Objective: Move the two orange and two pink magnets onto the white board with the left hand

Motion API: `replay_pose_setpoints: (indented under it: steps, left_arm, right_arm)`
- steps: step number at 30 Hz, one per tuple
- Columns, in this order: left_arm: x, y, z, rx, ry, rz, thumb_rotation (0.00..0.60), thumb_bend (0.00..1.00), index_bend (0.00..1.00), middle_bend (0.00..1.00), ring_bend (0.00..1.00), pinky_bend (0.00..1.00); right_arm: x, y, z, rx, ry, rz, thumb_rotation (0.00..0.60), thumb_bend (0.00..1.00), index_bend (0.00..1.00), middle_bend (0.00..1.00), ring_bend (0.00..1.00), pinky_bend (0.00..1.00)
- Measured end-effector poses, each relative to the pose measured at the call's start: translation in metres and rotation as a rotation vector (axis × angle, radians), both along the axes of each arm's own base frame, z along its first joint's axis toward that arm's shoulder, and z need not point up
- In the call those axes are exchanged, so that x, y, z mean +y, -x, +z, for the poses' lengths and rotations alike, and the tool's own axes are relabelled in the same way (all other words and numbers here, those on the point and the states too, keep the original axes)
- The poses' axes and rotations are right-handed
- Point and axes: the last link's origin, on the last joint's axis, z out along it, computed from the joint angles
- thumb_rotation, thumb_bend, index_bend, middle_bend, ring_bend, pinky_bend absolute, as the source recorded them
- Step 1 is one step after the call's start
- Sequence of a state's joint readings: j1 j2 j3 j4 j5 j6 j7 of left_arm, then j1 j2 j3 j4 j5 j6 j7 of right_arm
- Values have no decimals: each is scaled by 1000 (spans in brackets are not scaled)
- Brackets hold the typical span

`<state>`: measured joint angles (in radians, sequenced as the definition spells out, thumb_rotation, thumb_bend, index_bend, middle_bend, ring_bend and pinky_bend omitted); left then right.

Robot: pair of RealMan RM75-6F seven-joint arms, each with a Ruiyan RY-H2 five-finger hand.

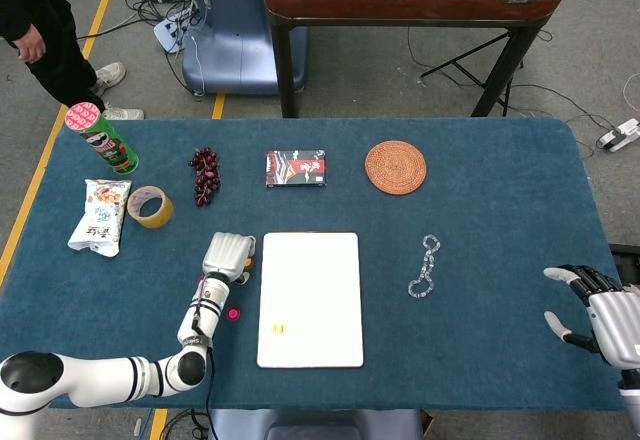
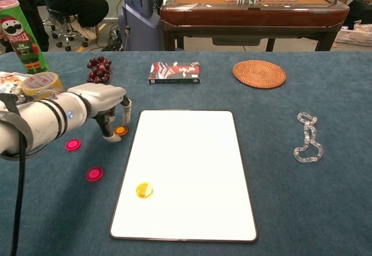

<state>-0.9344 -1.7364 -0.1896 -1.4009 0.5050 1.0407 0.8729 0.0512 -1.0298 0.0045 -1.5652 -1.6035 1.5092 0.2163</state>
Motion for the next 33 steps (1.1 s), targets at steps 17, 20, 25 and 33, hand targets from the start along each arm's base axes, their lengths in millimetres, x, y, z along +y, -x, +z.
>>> replay_pose_setpoints:
  steps: [17,20,25,33]
  left_arm:
    - [4,1,-2,8,2,25,600,288,541,1000,1000,1000]
    - [4,2,-3,9,3,30,600,290,543,1000,1000,1000]
    - [4,2,-3,5,2,30,600,296,549,1000,1000,1000]
    - [4,0,-4,2,-2,22,600,310,585,1000,1000,1000]
  right_arm:
    - [0,0,0,-1,-1,0,600,261,280,287,228,329]
    - [0,0,0,-1,-2,0,600,261,281,287,228,329]
    - [0,0,0,0,-4,0,600,261,280,287,227,329]
    - [0,0,-1,1,-5,0,600,261,281,287,228,329]
